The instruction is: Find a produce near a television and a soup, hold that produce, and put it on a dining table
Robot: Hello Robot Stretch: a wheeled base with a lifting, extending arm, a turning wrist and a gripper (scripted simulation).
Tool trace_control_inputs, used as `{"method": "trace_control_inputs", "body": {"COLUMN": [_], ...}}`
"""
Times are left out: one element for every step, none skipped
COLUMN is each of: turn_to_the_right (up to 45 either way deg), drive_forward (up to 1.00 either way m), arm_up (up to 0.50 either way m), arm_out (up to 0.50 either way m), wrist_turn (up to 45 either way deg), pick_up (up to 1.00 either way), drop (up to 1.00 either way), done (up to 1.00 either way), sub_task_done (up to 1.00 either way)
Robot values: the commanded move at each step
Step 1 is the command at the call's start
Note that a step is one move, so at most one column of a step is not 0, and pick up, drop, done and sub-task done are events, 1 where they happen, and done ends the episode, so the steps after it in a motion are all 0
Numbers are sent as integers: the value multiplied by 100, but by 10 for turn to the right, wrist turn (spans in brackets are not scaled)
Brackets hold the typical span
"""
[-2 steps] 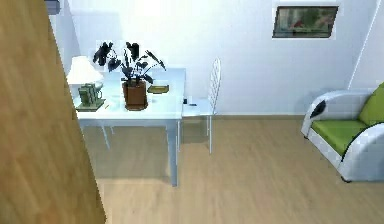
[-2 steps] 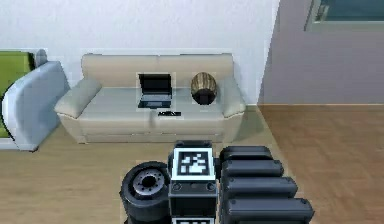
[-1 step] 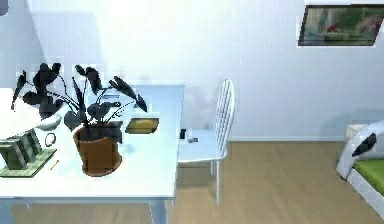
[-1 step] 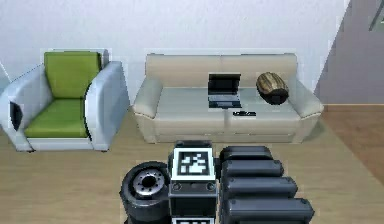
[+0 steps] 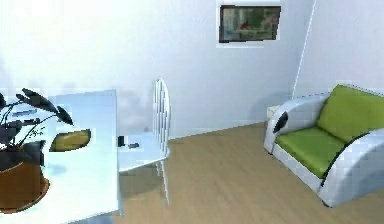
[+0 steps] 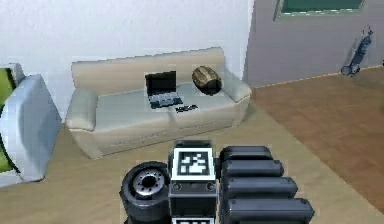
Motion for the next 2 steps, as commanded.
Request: {"method": "trace_control_inputs", "body": {"turn_to_the_right": [0,450], "drive_forward": [30,0], "arm_up": [0,0], "arm_out": [0,0], "wrist_turn": [0,0], "pick_up": [0,0], "drop": [0,0], "done": [0,0], "sub_task_done": [0,0]}}
